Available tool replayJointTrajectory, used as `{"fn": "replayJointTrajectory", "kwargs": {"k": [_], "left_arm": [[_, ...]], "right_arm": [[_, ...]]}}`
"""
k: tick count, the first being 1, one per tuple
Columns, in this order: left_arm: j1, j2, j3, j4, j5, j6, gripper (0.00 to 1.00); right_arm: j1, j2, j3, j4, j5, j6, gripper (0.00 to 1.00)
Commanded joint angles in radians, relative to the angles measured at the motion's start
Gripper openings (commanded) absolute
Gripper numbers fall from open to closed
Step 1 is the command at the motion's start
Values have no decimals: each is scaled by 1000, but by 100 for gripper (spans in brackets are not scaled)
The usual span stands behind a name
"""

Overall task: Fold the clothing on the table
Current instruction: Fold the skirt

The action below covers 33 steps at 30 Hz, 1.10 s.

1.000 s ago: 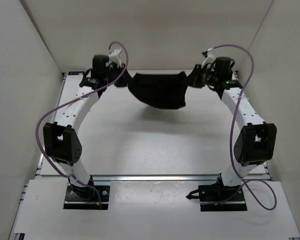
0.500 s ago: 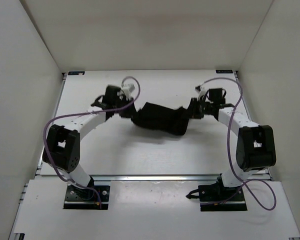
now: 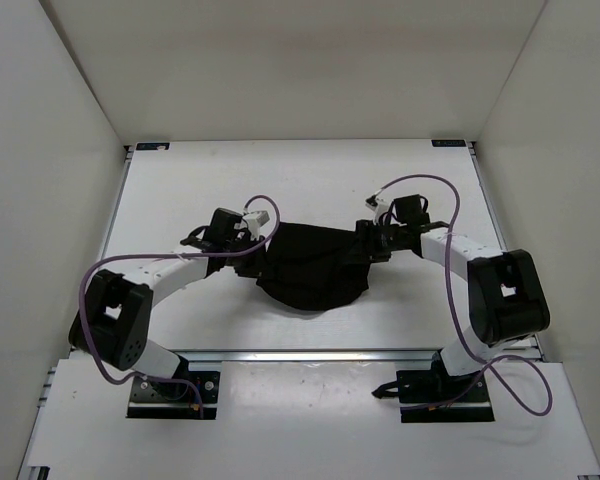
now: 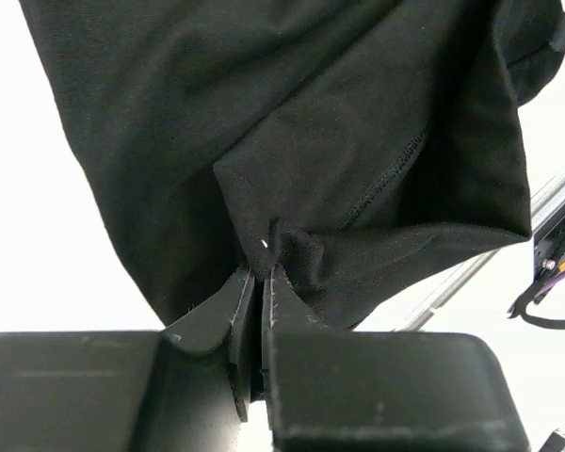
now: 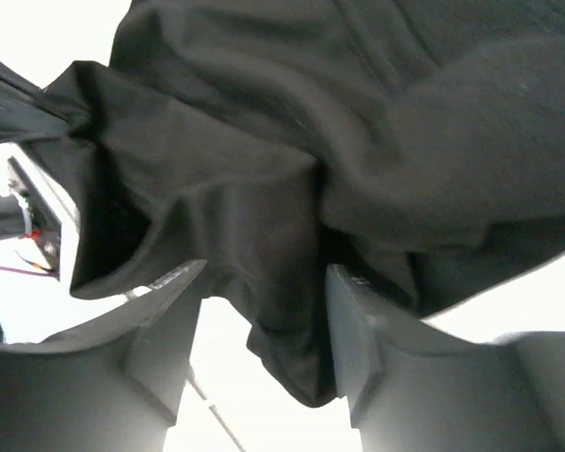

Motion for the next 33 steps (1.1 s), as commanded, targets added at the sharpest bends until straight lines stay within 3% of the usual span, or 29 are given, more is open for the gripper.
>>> {"fn": "replayJointTrajectory", "kwargs": {"k": [1, 4, 12, 15, 18, 24, 26, 33], "left_arm": [[21, -1, 15, 31, 38, -10, 0], [22, 10, 16, 39, 64, -19, 0], [47, 52, 27, 8, 90, 7, 0], [55, 56, 32, 11, 101, 18, 0], [59, 61, 36, 1, 104, 30, 0], [81, 67, 47, -5, 113, 29, 0], [85, 69, 44, 2, 120, 27, 0], [111, 53, 78, -8, 138, 16, 0]], "right_arm": [[25, 3, 58, 43, -22, -11, 57], [48, -5, 54, 66, -24, -15, 85], [47, 23, 55, 160, -2, -1, 90], [51, 66, 81, 143, 6, -9, 84], [57, 109, 110, 119, 5, -18, 67], [77, 150, 153, 74, 1, -21, 16], [77, 153, 164, 48, -1, -18, 2], [8, 58, 161, -16, -76, 54, 0]]}}
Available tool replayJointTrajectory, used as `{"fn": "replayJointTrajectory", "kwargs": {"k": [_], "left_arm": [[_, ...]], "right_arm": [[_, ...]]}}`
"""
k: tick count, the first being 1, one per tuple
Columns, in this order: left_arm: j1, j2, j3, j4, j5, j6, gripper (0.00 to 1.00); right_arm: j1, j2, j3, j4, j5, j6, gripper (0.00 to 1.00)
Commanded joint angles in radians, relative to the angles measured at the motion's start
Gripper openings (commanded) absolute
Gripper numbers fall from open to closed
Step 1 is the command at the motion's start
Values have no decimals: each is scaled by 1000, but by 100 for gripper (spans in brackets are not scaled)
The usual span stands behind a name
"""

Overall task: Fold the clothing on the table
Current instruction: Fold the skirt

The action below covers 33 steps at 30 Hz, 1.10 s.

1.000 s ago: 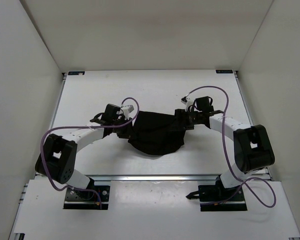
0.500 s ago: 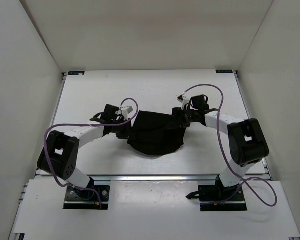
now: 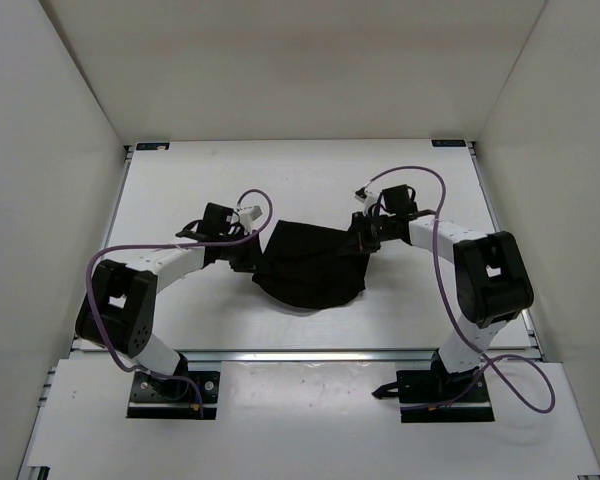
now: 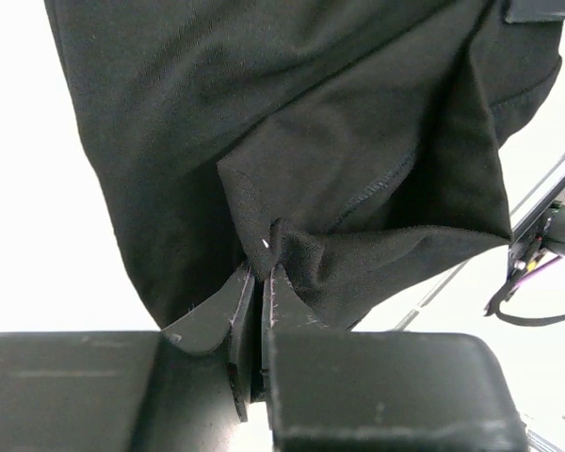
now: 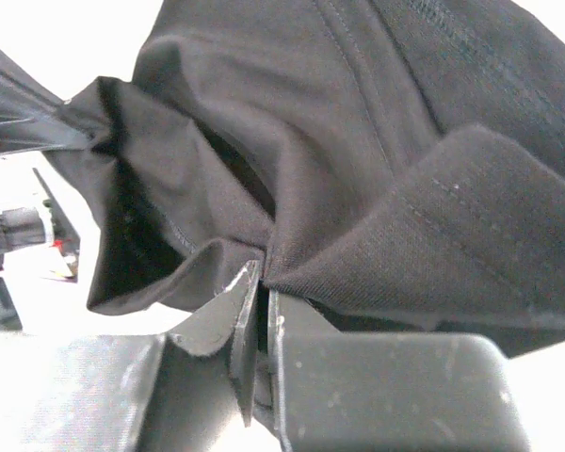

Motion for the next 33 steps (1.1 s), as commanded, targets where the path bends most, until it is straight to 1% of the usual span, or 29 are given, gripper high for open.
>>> {"fn": "replayJointTrajectory", "kwargs": {"k": [1, 3, 6, 8, 10, 12, 14, 15, 16, 17, 18, 19, 20, 21, 22, 23, 24, 25, 26, 27, 28, 29, 30, 31, 32, 33], "left_arm": [[19, -19, 44, -1, 43, 7, 0], [29, -27, 44, -11, 37, 6, 0], [33, -42, 31, 5, 51, -6, 0], [26, -45, 30, 16, 63, -25, 0], [18, -39, 44, 41, 70, -38, 0], [26, -12, 86, 47, 70, -49, 0], [48, 17, 206, 62, 80, -66, 0], [65, 52, 241, 76, 79, -83, 0], [73, 86, 334, 91, 86, -92, 0], [91, 100, 437, 104, 86, -113, 0], [105, 138, 496, 102, 85, -133, 0], [116, 177, 606, 125, 86, -146, 0], [121, 195, 725, 131, 86, -160, 0], [124, 226, 833, 137, 83, -173, 0], [124, 258, 923, 136, 80, -178, 0], [125, 271, 967, 131, 65, -174, 0], [121, 277, 1016, 128, 57, -161, 0], [112, 272, 1024, 125, 48, -145, 0], [105, 260, 1009, 110, 48, -137, 0], [92, 251, 971, 96, 34, -105, 0], [82, 223, 897, 85, 15, -74, 0], [69, 199, 854, 76, 2, -65, 0], [63, 180, 744, 76, 2, -49, 0], [53, 142, 687, 81, -1, -37, 0], [38, 107, 565, 88, -18, -32, 0], [24, 63, 441, 90, -38, -16, 0]], "right_arm": [[-53, -107, -7, -29, -76, 33, 0], [-73, -179, -50, -38, -76, 33, 0], [-96, -247, -99, -68, -123, 30, 0], [-94, -270, -114, -75, -159, 48, 0], [-82, -282, -122, -43, -165, 73, 0], [-85, -255, -93, -7, -171, 108, 0], [-137, -198, 8, 39, -281, 183, 0], [-151, -155, 69, 100, -350, 248, 0], [-184, -118, 103, 179, -373, 287, 0], [-218, -103, 167, 267, -399, 366, 0], [-235, -75, 238, 313, -401, 451, 0], [-267, -45, 278, 385, -407, 476, 0], [-295, -22, 377, 404, -397, 510, 0], [-309, 6, 495, 402, -390, 499, 0], [-329, 38, 614, 346, -372, 463, 0], [-330, 67, 672, 273, -357, 435, 0], [-329, 77, 759, 230, -334, 371, 0], [-330, 81, 815, 133, -302, 302, 0], [-318, 74, 824, 60, -280, 260, 0], [-311, 72, 805, -16, -225, 185, 0], [-297, 39, 742, -47, -168, 122, 0], [-289, 2, 690, -80, -138, 97, 0], [-280, -13, 583, -102, -86, 55, 0], [-280, -55, 457, -101, -44, 27, 3], [-253, -93, 391, -99, -25, 21, 7], [-242, -125, 261, -87, 7, 21, 9]]}}
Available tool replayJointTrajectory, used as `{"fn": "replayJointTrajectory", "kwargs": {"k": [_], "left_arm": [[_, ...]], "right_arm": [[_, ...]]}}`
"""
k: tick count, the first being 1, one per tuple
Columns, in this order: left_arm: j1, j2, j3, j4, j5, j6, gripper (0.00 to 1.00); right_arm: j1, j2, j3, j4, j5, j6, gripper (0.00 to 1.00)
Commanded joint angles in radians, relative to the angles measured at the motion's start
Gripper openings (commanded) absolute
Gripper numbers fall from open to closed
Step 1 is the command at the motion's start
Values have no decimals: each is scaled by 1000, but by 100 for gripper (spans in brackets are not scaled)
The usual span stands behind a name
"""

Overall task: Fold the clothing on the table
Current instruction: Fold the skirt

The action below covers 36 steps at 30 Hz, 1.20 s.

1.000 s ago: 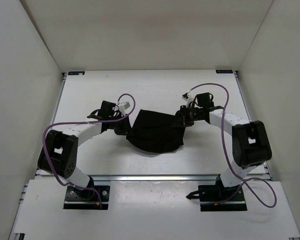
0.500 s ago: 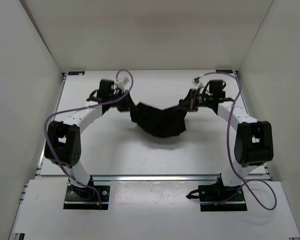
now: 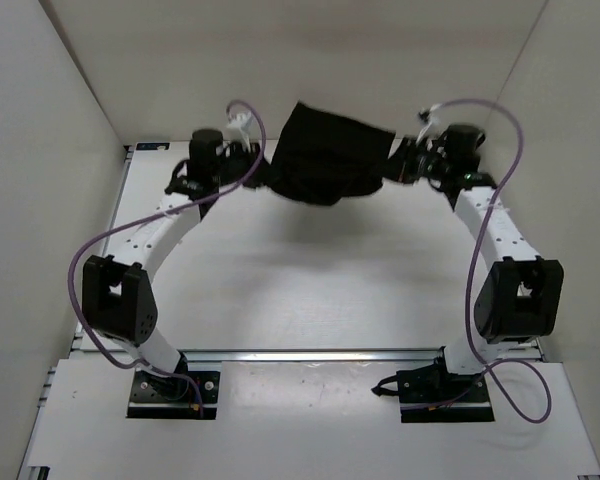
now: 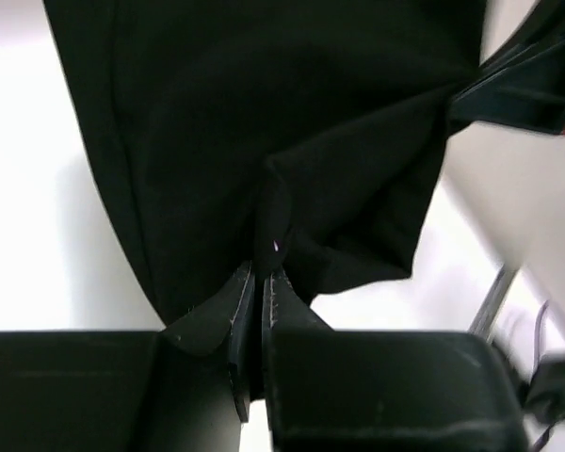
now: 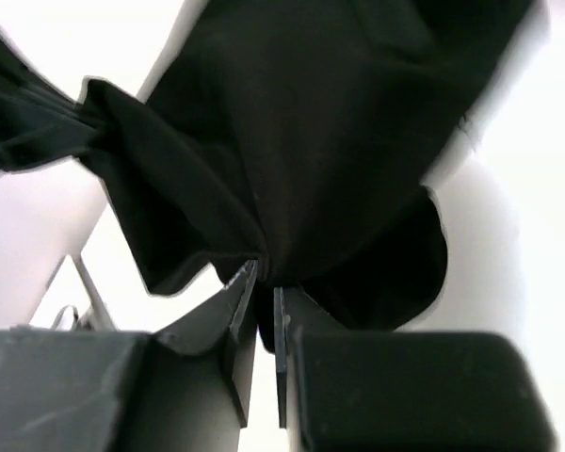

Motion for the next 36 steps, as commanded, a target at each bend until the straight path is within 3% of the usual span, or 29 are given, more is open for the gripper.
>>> {"fn": "replayJointTrajectory", "kwargs": {"k": [1, 5, 8, 13, 17, 23, 25, 26, 28, 30, 33, 36], "left_arm": [[-47, -69, -352, -82, -73, 87, 0], [-154, -167, -604, -105, -113, 104, 0], [-179, -217, -755, -87, -92, 61, 0], [-155, -242, -789, -108, -65, 64, 0], [-142, -241, -787, -131, -62, 84, 0], [-144, -271, -827, -125, -20, 87, 0], [-144, -281, -836, -128, 13, 117, 6], [-147, -287, -839, -148, 39, 128, 22], [-155, -296, -826, -191, 30, 166, 77], [-149, -314, -818, -243, 14, 179, 99], [-110, -374, -826, -262, -8, 144, 99], [-31, -434, -861, -225, -62, 4, 99]], "right_arm": [[43, -29, -349, -132, 151, -116, 9], [76, -76, -625, -115, 154, -93, 18], [139, -102, -700, -117, 179, -98, 22], [199, -133, -711, -101, 182, -102, 50], [216, -148, -717, -101, 194, -67, 66], [244, -199, -761, -155, 206, -6, 69], [253, -211, -792, -167, 197, 2, 68], [257, -222, -801, -158, 197, 10, 67], [265, -228, -823, -162, 199, 19, 65], [274, -219, -821, -172, 194, 11, 63], [285, -201, -826, -172, 180, 14, 58], [310, -173, -844, -138, 167, 25, 54]]}}
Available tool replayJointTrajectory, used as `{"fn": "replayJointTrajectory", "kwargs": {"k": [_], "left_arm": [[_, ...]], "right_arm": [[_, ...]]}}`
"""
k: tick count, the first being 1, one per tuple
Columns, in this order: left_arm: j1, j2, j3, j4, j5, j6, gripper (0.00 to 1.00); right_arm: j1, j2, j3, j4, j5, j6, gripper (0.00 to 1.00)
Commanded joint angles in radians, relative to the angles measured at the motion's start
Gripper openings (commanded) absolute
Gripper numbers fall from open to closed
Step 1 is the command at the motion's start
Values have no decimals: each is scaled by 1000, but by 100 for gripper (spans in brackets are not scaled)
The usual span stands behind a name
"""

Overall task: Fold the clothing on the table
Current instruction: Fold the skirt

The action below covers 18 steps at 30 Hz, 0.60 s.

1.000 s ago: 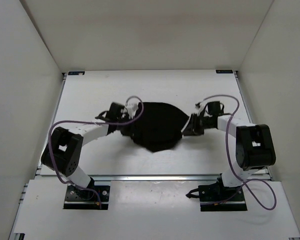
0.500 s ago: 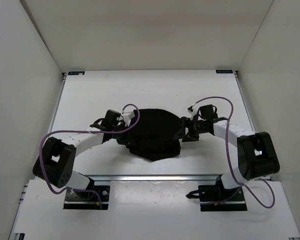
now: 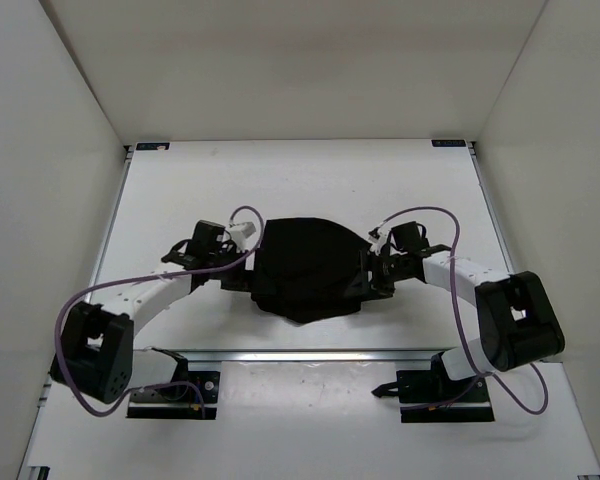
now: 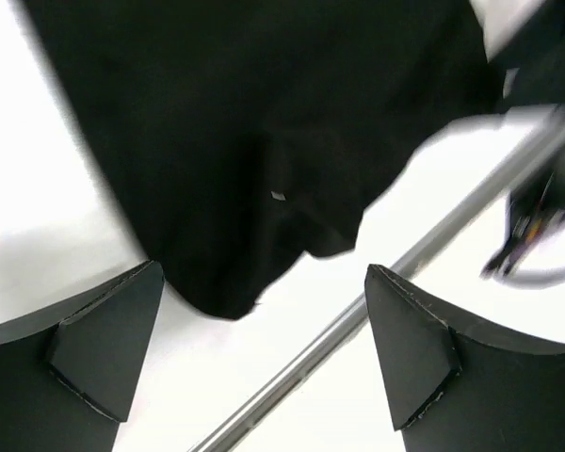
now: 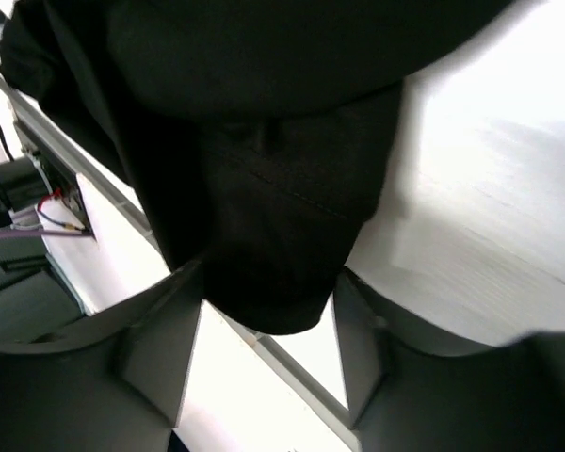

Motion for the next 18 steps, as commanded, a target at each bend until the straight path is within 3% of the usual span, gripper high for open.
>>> {"fn": "replayJointTrajectory", "kwargs": {"k": [1, 4, 7, 10, 12, 16, 18], "left_arm": [[91, -80, -38, 12, -61, -154, 99], [106, -80, -58, 23, -109, -265, 98], [53, -59, -63, 33, -130, -322, 94], [10, -30, -80, 47, -132, -386, 89], [11, -8, -100, 52, -121, -420, 86], [34, -36, -158, 56, -94, -464, 80], [42, -68, -193, 73, -107, -504, 72]], "right_arm": [[32, 17, -18, 47, -29, 19, 51], [37, 37, -21, 52, -38, 25, 43], [43, 42, -35, 60, -49, 23, 29], [46, 34, -55, 64, -60, 23, 6], [40, 22, -69, 66, -49, 11, 0], [37, -10, -102, 67, -52, 3, 0], [29, -18, -119, 77, -57, 3, 0]]}}
